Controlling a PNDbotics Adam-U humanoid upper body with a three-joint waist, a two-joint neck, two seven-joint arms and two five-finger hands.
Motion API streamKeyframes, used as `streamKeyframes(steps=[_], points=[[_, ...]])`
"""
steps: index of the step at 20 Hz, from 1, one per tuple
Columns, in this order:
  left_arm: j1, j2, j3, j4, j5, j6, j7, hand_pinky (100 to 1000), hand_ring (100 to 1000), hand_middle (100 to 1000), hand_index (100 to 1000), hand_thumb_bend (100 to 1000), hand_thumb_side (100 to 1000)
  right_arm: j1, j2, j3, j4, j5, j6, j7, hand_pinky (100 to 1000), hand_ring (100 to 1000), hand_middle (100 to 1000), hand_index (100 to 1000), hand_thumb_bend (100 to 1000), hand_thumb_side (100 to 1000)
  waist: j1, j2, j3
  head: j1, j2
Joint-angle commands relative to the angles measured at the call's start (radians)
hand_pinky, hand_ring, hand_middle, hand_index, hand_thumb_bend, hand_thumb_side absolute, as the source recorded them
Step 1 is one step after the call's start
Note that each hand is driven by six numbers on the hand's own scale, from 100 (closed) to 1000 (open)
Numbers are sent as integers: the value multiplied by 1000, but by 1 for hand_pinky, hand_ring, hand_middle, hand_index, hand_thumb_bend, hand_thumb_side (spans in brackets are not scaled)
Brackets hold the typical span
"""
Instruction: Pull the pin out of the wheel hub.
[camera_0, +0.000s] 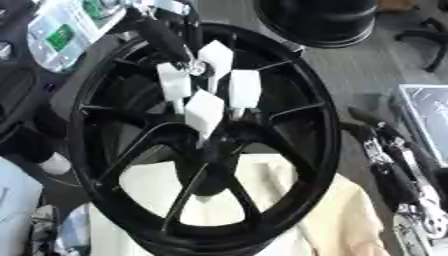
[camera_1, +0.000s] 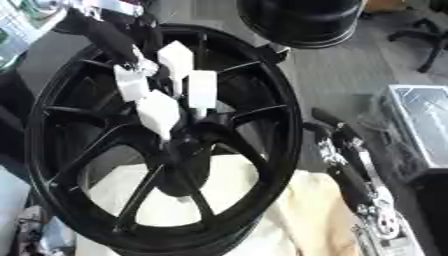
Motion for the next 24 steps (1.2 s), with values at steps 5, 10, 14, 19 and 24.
streamKeyframes(steps=[5, 10, 14, 19, 24], points=[[-21, 35, -9, 19, -1, -16, -2, 795, 772, 765, 826, 497, 691, 7, -6, -5, -12, 11, 1, 0, 1000, 847, 901, 822, 100, 541, 5, -17, 8, -4, 7], [-13, 44, -13, 42, -11, -30, -2, 795, 774, 768, 828, 510, 728, 9, -7, -6, -12, 15, 0, 0, 1000, 847, 901, 823, 100, 541, 7, -18, 12, -6, 7], [-7, 48, -19, 51, 2, -35, -2, 794, 774, 767, 827, 522, 765, 10, -4, -5, -12, 19, 3, 0, 1000, 847, 902, 823, 100, 542, 7, -18, 15, -6, 8], [-2, 52, -28, 54, 21, -37, -2, 795, 772, 764, 824, 539, 782, 11, -3, -5, -12, 23, 4, -1, 1000, 848, 902, 823, 100, 541, 6, -18, 16, -4, 9], [6, 54, -39, 64, 35, -50, -2, 795, 770, 760, 820, 523, 762, 9, 0, -4, -12, 28, 8, 0, 1000, 848, 903, 824, 100, 542, 6, -16, 16, -3, 10]])
